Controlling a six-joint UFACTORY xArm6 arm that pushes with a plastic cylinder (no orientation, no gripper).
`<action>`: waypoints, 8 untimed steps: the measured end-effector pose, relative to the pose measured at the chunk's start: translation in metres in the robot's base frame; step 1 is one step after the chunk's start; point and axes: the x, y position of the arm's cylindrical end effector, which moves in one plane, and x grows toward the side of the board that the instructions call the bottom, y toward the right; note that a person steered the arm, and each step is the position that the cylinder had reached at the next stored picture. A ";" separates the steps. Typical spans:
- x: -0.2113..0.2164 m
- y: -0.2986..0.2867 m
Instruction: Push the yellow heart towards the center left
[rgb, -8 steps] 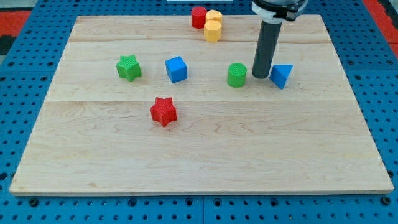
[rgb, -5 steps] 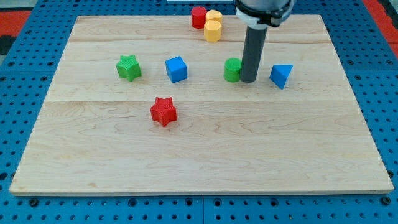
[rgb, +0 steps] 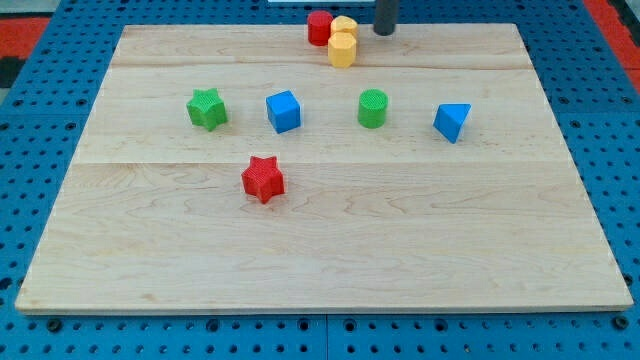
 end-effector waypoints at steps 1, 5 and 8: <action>0.001 -0.014; 0.002 -0.105; 0.027 -0.060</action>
